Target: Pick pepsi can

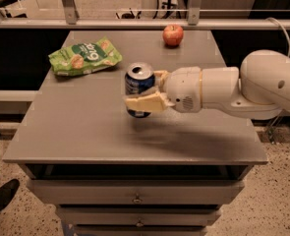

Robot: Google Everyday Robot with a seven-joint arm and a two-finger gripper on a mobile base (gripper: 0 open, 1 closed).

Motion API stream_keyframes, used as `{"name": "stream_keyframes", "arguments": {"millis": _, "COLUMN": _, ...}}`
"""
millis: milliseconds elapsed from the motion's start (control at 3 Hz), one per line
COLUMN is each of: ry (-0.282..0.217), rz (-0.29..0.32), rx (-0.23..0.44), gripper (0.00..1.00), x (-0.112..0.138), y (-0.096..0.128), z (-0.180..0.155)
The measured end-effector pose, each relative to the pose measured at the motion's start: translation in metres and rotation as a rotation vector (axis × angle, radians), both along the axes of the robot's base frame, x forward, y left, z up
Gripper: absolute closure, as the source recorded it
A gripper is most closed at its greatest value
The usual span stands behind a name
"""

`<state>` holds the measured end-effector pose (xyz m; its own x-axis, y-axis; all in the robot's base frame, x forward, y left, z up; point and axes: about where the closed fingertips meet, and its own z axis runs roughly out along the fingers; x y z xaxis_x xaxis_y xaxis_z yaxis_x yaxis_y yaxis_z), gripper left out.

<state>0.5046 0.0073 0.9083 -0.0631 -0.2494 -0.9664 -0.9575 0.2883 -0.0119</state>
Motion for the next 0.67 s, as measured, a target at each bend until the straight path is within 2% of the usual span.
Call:
{"name": "stream_keyframes", "arguments": {"millis": 333, "ry": -0.037, "rz": -0.079, "rx": -0.019, "gripper": 1.00, "x": 0.0104, "y": -0.0427, "z": 0.0268}}
{"name": "stream_keyframes", "arguments": {"millis": 667, "ry": -0.042, "rz": -0.088, "rx": -0.020, "gripper": 1.00, "x": 0.0126, "y": -0.0473, "z": 0.0299}}
